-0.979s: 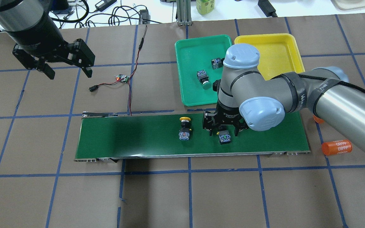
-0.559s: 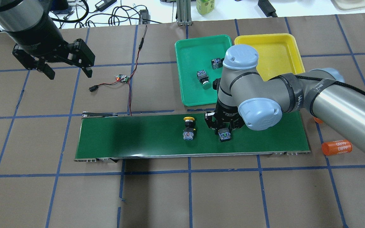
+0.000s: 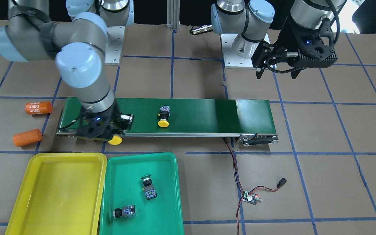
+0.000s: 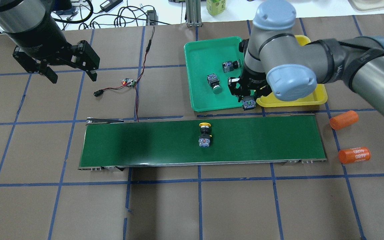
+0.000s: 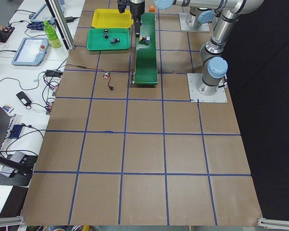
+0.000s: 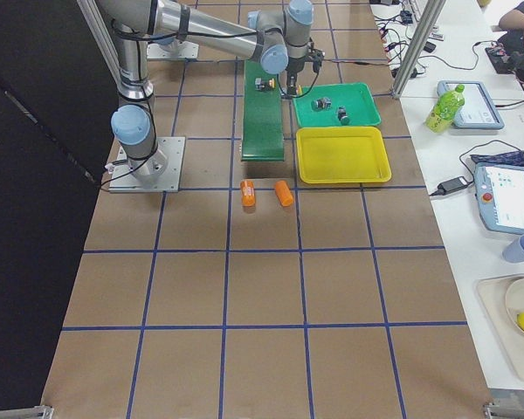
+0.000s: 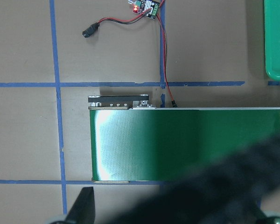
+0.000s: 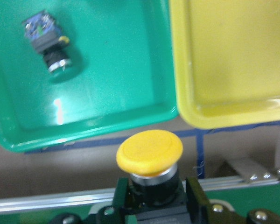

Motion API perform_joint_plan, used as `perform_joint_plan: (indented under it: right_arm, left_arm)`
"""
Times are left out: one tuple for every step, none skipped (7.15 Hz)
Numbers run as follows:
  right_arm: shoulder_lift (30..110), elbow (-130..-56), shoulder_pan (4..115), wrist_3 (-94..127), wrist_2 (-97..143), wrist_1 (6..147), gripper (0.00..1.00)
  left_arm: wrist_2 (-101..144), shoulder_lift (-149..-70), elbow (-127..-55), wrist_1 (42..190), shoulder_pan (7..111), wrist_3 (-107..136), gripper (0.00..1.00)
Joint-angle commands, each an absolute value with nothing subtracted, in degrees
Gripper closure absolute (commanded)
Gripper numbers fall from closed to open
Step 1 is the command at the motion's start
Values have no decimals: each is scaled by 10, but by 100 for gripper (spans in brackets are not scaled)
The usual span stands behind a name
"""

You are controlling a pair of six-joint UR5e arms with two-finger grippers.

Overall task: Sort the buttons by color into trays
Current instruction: 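Drop the yellow button into the yellow tray with the right gripper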

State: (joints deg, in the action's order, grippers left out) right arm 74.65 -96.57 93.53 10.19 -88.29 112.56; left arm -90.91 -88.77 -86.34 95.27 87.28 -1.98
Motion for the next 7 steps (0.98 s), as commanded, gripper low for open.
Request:
perform_joint_plan:
  right_arm:
    - [661,-914,841,28,-886,1183,100]
    - [615,-904,839,33,-886,1240,100]
    - [579,-902,839,36,-885,1275,91]
    - [579,-901,839,36,-875,1275,2]
    - [583,-901,838,29,-876,1269,0]
    - [606,-903,840,29,-876,1259,0]
    - [655,-902,846,30,-877,1188,0]
  left_arm:
    - [-909,-888,-863,953,873,-19,0]
    - [-911,-889,-862,953,874,-18,0]
    - [-906,-886,-861,954,874,-18,0]
    - [-904,-887,-861,954,874,-18,0]
    - [-908,-887,-862,954,874,-19,0]
    - [-911,-887,-863,954,874,-26,0]
    - [-911,-889,-861,953,874,-19,0]
